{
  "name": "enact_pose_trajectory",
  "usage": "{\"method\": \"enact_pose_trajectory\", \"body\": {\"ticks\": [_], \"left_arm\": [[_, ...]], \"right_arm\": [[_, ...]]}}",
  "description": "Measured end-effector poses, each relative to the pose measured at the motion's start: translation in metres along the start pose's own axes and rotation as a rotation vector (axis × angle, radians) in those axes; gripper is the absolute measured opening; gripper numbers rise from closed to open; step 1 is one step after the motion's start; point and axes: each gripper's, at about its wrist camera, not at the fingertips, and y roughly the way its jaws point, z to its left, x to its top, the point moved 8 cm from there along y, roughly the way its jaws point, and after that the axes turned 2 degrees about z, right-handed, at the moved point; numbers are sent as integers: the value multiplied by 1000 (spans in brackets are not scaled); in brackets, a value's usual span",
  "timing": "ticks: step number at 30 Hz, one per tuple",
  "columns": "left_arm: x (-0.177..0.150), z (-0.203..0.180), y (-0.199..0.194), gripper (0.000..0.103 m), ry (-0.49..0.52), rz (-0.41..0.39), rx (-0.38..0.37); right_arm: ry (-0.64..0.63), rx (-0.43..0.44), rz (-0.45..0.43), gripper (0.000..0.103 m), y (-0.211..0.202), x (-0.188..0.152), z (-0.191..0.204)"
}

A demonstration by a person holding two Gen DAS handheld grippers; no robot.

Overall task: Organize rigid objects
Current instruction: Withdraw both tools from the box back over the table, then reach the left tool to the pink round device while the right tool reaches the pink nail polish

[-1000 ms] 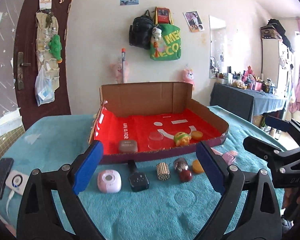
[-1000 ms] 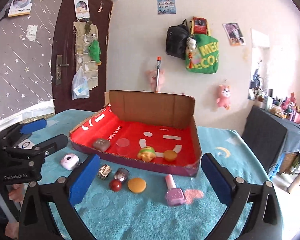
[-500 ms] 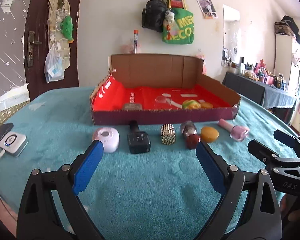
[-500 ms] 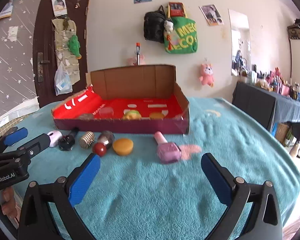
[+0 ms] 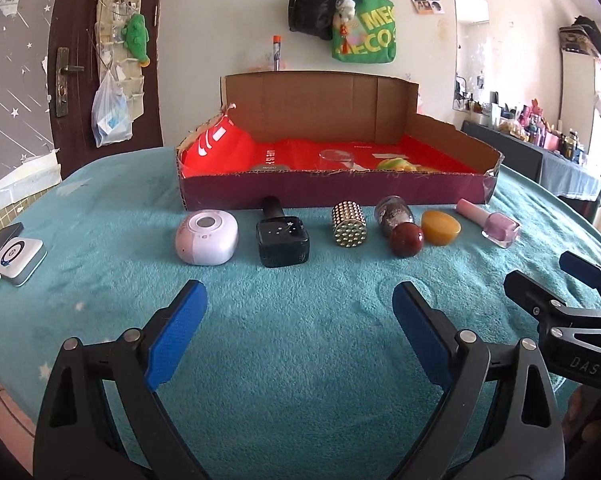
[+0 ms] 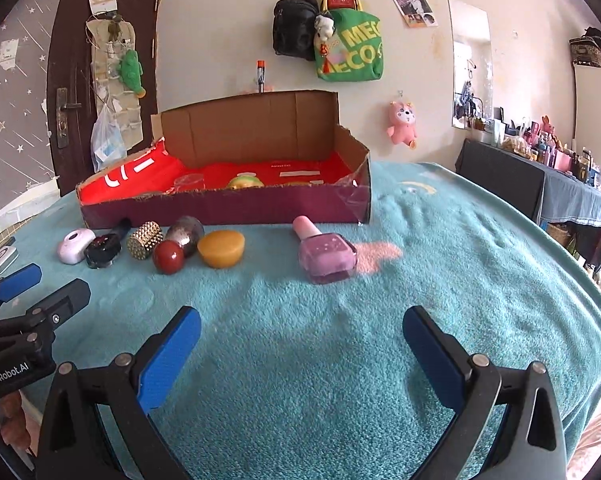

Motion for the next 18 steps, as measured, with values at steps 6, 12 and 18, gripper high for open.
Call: {"method": "enact_pose_trajectory", "body": {"ticks": [6,12,18], "left_arm": [[0,2,3,95,-8,11,2],[1,4,4,95,-10,10,3],[9,12,10,95,-18,22,16]], "right_arm": [[-1,4,6,103,3,-1,1],[1,6,15,103,6,-1,1],[-1,5,20,103,10,5,0]]}}
